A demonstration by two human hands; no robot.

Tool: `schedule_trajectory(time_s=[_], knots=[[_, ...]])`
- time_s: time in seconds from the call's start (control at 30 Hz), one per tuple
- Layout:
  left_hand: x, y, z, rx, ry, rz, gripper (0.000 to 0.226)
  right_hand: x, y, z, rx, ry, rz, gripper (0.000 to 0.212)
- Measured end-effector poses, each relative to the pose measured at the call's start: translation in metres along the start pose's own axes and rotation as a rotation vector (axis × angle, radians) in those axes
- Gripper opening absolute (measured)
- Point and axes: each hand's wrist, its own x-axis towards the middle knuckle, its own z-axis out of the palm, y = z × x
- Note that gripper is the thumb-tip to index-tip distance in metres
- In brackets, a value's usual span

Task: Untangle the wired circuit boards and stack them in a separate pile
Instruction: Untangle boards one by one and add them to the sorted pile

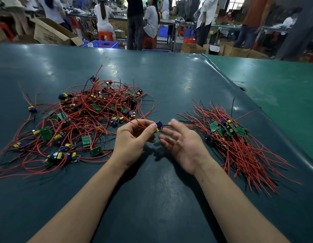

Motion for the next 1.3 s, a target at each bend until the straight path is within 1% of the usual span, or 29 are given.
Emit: schedule_trajectory(time_s=[0.17,0.27,0.37,0.43,0.53,0.6,0.73,0.9,1.0,1.07,1.13,1.3], knots=[[-0.002,0.002,0.001,0.056,-0.055,-0.052,0.006,0.004,0.004,-0.004,-0.167,0.065,-0.134,0.013],[-0.002,0.004,0.002,0.124,-0.090,-0.059,0.009,0.004,0.006,-0.006,-0.268,0.058,-0.205,0.011],[-0.002,0.005,0.001,0.071,-0.100,-0.101,0.005,0.004,0.006,-0.006,-0.333,0.091,-0.287,0.011],[-0.001,0.006,0.000,0.049,-0.121,-0.121,0.008,0.004,0.004,-0.007,-0.378,0.123,-0.352,0.014],[-0.002,0.006,-0.001,0.078,-0.155,-0.127,0.010,0.005,0.005,-0.010,-0.563,0.133,-0.447,0.018],[-0.002,0.006,-0.001,0.069,-0.169,-0.136,0.011,0.005,0.006,-0.012,-0.619,0.132,-0.452,0.019],[-0.003,0.007,-0.001,0.073,-0.199,-0.135,0.010,0.008,0.005,-0.015,-0.604,0.173,-0.428,0.018],[-0.003,0.008,-0.001,0.112,-0.225,-0.122,0.011,0.010,0.005,-0.013,-0.524,0.168,-0.436,0.025],[-0.003,0.010,-0.002,0.068,-0.242,-0.133,0.021,0.012,-0.002,-0.016,-0.421,0.232,-0.456,0.013],[-0.004,0.011,-0.002,0.054,-0.247,-0.140,0.024,0.013,-0.006,-0.019,-0.366,0.284,-0.470,0.022],[-0.004,0.011,-0.002,0.062,-0.261,-0.143,0.022,0.014,-0.005,-0.020,-0.327,0.300,-0.467,0.026],[-0.005,0.013,-0.002,0.044,-0.287,-0.167,0.023,0.018,-0.007,-0.023,-0.283,0.315,-0.463,0.012]])
